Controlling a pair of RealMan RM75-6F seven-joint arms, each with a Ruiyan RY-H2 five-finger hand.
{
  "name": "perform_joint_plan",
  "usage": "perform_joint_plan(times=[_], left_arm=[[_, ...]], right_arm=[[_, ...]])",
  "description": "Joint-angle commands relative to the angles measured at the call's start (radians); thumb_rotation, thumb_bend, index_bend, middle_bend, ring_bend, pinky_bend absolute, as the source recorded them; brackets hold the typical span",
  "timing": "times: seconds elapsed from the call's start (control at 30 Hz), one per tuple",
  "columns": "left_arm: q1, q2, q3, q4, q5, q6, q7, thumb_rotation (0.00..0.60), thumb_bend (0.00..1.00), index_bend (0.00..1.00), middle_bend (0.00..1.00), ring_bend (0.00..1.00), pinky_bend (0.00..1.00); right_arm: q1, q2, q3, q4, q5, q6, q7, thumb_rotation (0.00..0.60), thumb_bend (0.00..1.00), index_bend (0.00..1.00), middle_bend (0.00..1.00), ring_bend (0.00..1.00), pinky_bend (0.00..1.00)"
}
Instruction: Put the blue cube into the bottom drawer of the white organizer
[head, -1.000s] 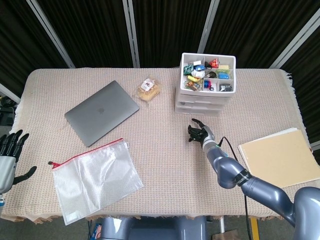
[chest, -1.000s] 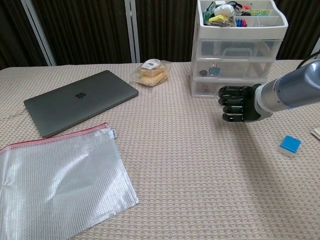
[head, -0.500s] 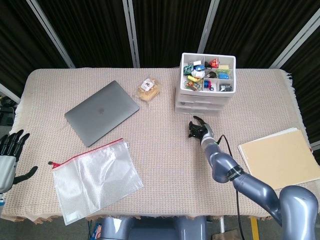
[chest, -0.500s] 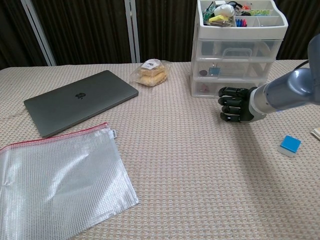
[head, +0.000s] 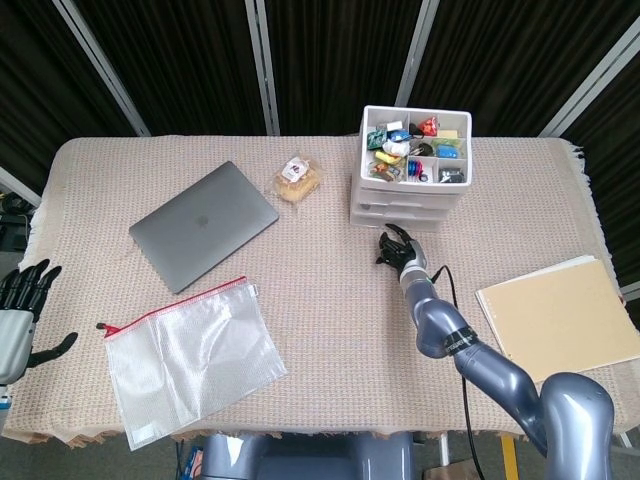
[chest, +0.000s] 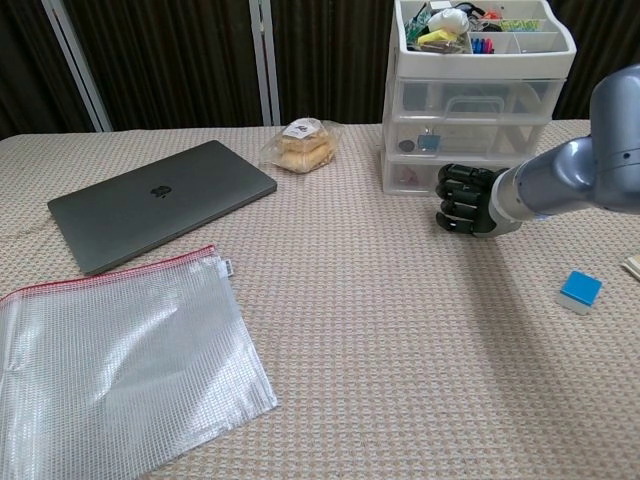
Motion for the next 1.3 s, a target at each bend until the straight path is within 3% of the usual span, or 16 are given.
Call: perform_joint_plan(times=[0.03,0.37,0.73,0.97,1.3], left_arm=[[-0.001,0.001,0.001,-0.002,-0.001,-0.002,-0.001,0.6,0.24,0.04,0.0,0.0,0.0],[-0.004,0.006,0.001,-0.01,-0.009,-0.013,-0.008,0.6,0.24,0.04,0.0,0.0,0.0],[-0.005,0.011,0.002,-0.016,-0.011,-0.019,-0.019,0.6,0.24,0.04,0.0,0.0,0.0],[-0.004,0.012,0.003,-0.019,-0.01,-0.017,-0.021,0.6,0.24,0.05,0.0,0.0,0.0],[-0.003,0.011,0.004,-0.02,-0.009,-0.013,-0.017,0.6,0.24,0.05,0.0,0.0,0.0]], right_arm=[[0.0,-0.005,0.008,0.011,0.009,-0.01,-0.004,0.6,0.51,0.25,0.77,0.81,0.7],[0.014,-0.02,0.018,0.045,0.041,-0.037,-0.03,0.6,0.51,0.32,0.77,0.81,0.7],[0.024,-0.028,0.028,0.063,0.079,-0.051,-0.065,0.6,0.51,0.32,0.77,0.81,0.7],[0.001,-0.005,0.028,0.003,0.086,-0.028,-0.077,0.6,0.51,0.33,0.77,0.81,0.7],[-0.069,0.037,0.01,-0.173,0.078,0.028,-0.074,0.6,0.51,0.33,0.77,0.81,0.7]])
